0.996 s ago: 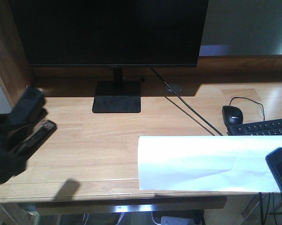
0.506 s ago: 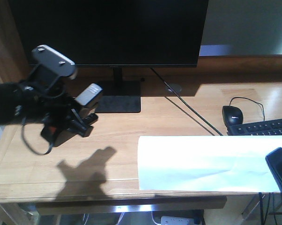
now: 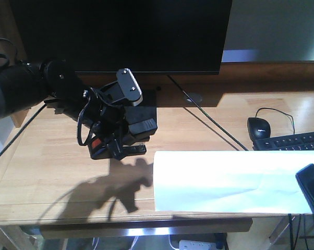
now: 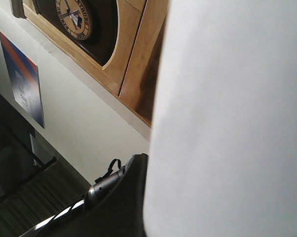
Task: Grab stapler and paper to desk for stapling
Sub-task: 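Lower the stapler onto the desk beside the monitor stand with the left gripper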
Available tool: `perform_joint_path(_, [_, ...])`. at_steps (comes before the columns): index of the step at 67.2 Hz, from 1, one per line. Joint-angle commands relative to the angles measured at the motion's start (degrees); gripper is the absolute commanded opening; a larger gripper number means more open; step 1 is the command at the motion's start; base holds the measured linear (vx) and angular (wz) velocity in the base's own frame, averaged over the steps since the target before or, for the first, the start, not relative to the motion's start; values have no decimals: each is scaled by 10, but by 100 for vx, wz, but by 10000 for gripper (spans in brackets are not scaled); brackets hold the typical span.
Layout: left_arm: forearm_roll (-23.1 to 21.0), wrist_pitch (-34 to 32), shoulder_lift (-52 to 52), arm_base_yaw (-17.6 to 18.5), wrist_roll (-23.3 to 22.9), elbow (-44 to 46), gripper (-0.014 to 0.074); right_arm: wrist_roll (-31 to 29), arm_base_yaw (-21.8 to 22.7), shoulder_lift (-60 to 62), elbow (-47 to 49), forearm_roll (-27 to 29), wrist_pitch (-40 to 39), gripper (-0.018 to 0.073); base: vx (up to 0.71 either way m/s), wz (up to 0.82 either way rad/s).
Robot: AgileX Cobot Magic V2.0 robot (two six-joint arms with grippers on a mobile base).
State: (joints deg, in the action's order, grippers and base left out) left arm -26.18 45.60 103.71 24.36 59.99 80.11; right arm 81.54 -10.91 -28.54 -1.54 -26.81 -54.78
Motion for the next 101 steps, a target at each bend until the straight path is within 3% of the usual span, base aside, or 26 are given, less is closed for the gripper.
perform_joint_path(1, [-73, -5, -14, -29, 68, 24, -7, -8, 0, -4, -1, 11, -34, -6, 0, 0])
perform_joint_path(14, [-161, 43, -1, -101, 179, 24, -7, -8, 0, -4, -1, 11, -34, -6, 0, 0])
perform_joint_path(29, [-214, 75, 25, -177, 250, 24, -7, -8, 0, -4, -1, 11, -34, -6, 0, 0])
perform_joint_path(37, [-238, 121, 51, -209, 331, 24, -7, -8, 0, -4, -1, 11, -34, -6, 0, 0])
perform_joint_path(43, [-263, 162, 77, -226, 396, 24, -7, -8, 0, -4, -1, 11, -34, -6, 0, 0])
perform_joint_path(57, [-354, 199, 135, -255, 500, 24, -7, -8, 0, -4, -1, 11, -34, -6, 0, 0])
perform_joint_path(66, [-369, 197, 155, -258, 580, 27, -7, -8, 0, -4, -1, 11, -34, -6, 0, 0])
perform_joint_path(89, [-367, 193, 191, -258, 585, 48, 22, -8, 0, -4, -1, 11, -34, -6, 0, 0])
perform_joint_path(101, [-366, 178, 198, -258, 565, 52, 86, -8, 0, -4, -1, 11, -34, -6, 0, 0])
